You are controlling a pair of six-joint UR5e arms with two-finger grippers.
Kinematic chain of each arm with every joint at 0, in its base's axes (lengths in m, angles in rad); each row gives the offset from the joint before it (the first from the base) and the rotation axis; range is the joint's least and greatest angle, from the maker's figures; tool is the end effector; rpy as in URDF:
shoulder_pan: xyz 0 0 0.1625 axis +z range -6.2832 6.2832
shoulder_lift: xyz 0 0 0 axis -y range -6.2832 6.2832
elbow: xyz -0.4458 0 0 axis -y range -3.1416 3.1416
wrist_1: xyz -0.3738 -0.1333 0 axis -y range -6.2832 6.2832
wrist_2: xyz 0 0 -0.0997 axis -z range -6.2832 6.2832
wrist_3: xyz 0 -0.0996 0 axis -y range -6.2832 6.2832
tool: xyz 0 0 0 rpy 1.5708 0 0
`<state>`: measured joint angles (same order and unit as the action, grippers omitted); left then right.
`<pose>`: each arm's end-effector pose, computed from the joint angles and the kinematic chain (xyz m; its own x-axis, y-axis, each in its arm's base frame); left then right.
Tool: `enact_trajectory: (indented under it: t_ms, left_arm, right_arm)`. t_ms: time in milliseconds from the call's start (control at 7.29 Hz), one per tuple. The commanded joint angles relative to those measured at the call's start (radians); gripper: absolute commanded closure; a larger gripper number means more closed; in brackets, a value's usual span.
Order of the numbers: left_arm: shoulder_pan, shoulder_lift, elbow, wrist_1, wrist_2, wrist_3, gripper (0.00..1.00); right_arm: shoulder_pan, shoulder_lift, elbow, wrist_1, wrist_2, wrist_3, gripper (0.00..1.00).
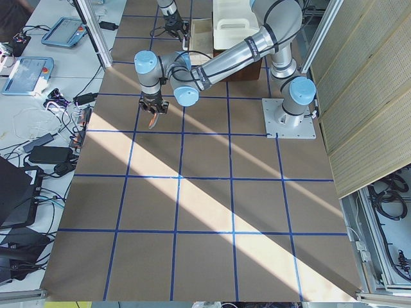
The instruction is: Place scissors in drawer with both arms
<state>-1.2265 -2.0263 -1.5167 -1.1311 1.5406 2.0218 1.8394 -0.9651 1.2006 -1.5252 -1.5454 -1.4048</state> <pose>0.0889 -0.6519 0.3211 0.1067 0.9931 -0.0476 0.9942 -0.1073 -0.0105 0.3129 -0.6248 0.3185 0.0919 -0.9563 -0.2776 -0.9946 -0.1019 0.0218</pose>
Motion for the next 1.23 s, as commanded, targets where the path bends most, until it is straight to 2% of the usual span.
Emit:
enact_trajectory:
  t_ms: [0, 274, 411, 548, 685, 1097]
  left_arm:
    - [0.001, 0.000, 0.001, -0.001, 0.000, 0.000, 1.00]
    - [0.001, 0.000, 0.001, 0.001, -0.002, 0.000, 1.00]
    - [-0.001, 0.000, 0.000, -0.001, -0.004, -0.002, 1.00]
    - [-0.001, 0.003, 0.000, -0.001, -0.010, -0.003, 1.00]
    - [-0.023, 0.018, 0.000, -0.009, -0.014, -0.020, 1.00]
    - [-0.129, 0.064, 0.001, -0.051, -0.019, -0.129, 1.00]
  right_arm:
    - [0.000, 0.005, -0.019, -0.077, -0.027, 0.001, 0.61]
    - [0.000, 0.011, -0.019, -0.153, -0.035, -0.003, 0.57]
    - [0.000, 0.011, -0.013, -0.154, -0.036, 0.000, 0.52]
    - [0.000, 0.008, -0.010, -0.151, -0.048, 0.007, 0.01]
    - [0.003, -0.003, -0.010, -0.141, -0.094, 0.004, 0.00]
    - [-0.049, -0.146, 0.037, -0.131, -0.108, 0.013, 0.00]
